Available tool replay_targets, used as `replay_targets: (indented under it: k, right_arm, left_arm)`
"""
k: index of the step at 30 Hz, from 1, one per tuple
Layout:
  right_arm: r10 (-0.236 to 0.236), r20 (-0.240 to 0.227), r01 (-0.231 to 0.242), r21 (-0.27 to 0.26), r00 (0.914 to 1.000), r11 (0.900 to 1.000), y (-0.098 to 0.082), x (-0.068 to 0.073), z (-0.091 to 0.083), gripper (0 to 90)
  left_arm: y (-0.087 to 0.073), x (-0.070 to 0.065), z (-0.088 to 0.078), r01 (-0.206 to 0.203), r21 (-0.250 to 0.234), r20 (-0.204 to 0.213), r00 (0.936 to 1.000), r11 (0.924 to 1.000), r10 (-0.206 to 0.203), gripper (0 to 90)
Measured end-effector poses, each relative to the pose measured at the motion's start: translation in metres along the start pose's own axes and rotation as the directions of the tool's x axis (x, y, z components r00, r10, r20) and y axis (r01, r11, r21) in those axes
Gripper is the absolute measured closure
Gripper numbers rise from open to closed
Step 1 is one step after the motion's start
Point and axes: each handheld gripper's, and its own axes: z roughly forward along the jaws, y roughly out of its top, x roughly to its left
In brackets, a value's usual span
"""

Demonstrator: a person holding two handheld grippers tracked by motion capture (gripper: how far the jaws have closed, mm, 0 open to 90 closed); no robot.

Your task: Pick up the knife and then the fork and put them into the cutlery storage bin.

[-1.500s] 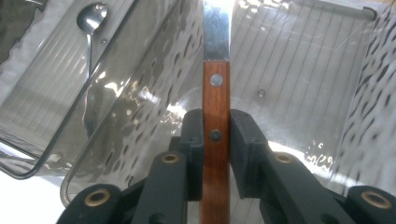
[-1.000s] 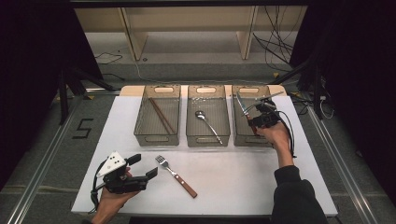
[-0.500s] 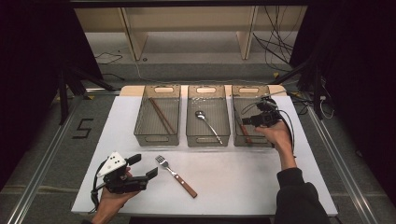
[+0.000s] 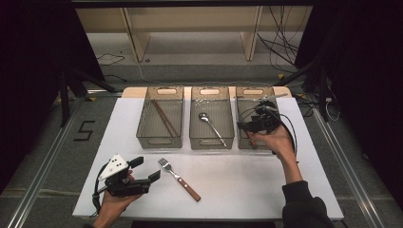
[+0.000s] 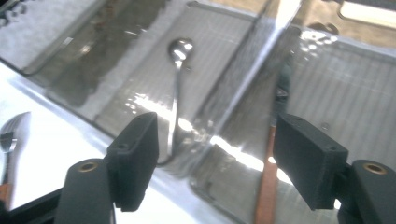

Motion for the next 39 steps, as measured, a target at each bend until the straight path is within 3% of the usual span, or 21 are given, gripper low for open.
replay_targets:
  k: [12, 19, 32, 39]
  right_arm:
    - [-0.076, -0.06, 0.075, -0.026, 0.9953, 0.997, -0.005, 0.042, -0.002, 27.4]
    - [-0.127, -0.089, 0.127, -0.002, 0.9879, 0.992, -0.014, 0.067, 0.005, 26.7]
    - [-0.182, -0.128, 0.187, 0.028, 0.9749, 0.982, -0.022, 0.097, 0.018, 26.4]
    - [-0.219, -0.152, 0.228, 0.044, 0.9638, 0.973, -0.025, 0.113, 0.026, 26.1]
  left_arm:
    - [0.0, 0.0, -0.001, -0.001, -0.003, -0.005, 1.0, 1.0, 0.0, 13.8]
    - [0.0, 0.001, -0.001, 0.001, -0.004, -0.006, 1.0, 1.0, -0.001, 13.8]
    - [0.0, 0.001, -0.002, 0.002, -0.005, -0.007, 1.0, 1.0, -0.002, 13.8]
    - [0.0, 0.001, -0.002, 0.002, -0.005, -0.008, 1.0, 1.0, -0.002, 13.8]
